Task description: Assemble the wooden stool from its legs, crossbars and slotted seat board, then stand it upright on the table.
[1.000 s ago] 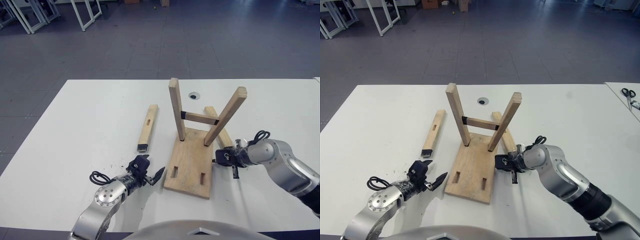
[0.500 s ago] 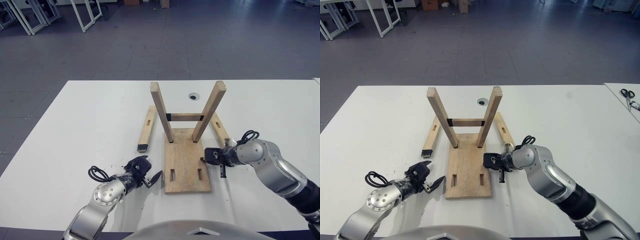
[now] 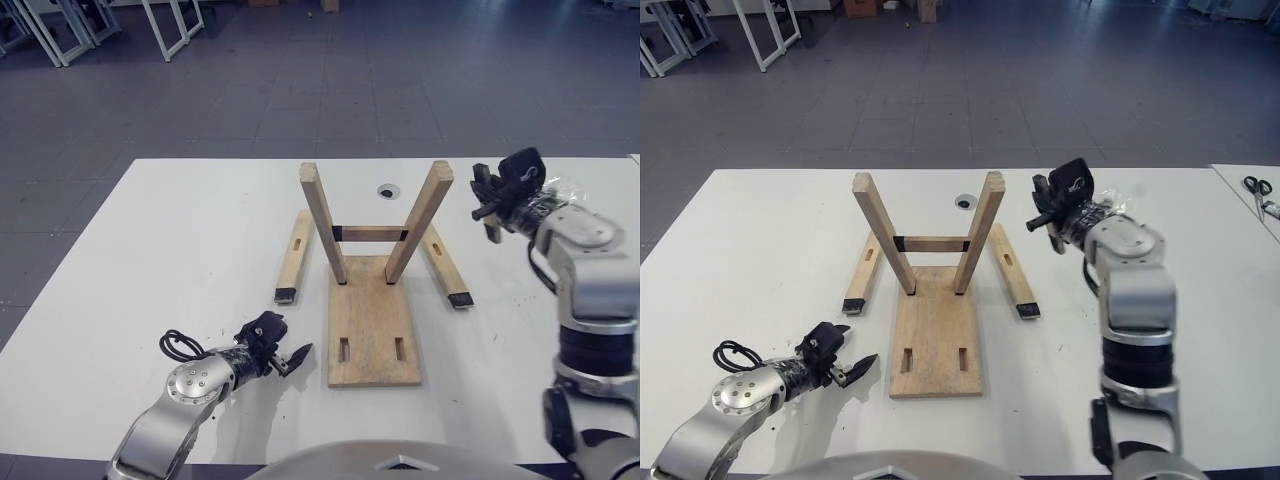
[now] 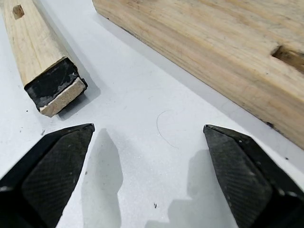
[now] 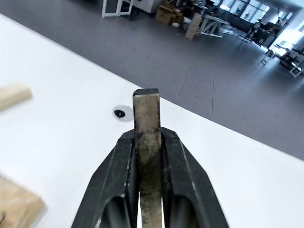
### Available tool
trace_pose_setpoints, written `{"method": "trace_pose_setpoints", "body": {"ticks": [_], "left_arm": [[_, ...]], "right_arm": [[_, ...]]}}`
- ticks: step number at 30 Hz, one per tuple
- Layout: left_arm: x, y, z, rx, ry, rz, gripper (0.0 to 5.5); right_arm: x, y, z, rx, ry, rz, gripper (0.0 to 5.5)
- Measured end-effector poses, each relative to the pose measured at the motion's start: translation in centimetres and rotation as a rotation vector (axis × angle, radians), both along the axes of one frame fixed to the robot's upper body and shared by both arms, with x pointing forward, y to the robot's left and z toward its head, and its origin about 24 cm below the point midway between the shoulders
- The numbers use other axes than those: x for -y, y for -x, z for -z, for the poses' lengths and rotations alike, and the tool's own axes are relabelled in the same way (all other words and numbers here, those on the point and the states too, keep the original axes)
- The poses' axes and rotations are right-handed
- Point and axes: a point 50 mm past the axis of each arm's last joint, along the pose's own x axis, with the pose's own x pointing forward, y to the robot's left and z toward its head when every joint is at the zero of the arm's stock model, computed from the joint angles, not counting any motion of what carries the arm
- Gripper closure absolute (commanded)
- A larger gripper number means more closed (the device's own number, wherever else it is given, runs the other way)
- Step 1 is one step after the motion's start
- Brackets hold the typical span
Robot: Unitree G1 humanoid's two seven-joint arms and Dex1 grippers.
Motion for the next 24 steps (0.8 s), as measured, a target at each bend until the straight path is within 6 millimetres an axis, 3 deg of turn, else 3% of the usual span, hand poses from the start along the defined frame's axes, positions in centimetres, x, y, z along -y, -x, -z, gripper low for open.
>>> {"method": "trace_pose_setpoints", "body": {"ticks": [3,9,12,18,21,24], "left_arm": [[0.2,-0.3,-0.2,-0.024,0.01,0.0,1.25],[0.7,-0.6,-0.4,-0.077,0.032,0.034,1.25],[1.0,-0.3,-0.5,-0.099,0.034,0.063,1.25],[1.1,-0.3,-0.6,-0.102,0.032,0.065,1.25],[1.1,-0.3,-0.6,-0.102,0.032,0.065,1.25],[1.1,-0.3,-0.6,-0.102,0.032,0.066,1.25]], "right_arm": [[-0.9,-1.5,4.0,-0.028,-0.151,0.059,5.09],[-1.2,-2.6,6.3,-0.02,-0.209,0.09,5.09],[-1.5,-3.0,5.8,0.003,-0.216,0.084,5.09],[-2.7,-3.3,2.0,0.151,-0.195,0.04,5.09],[-3.2,-2.8,2.4,0.137,-0.19,0.028,5.09],[-3.7,-2.0,4.1,0.079,-0.2,0.031,5.09]]}}
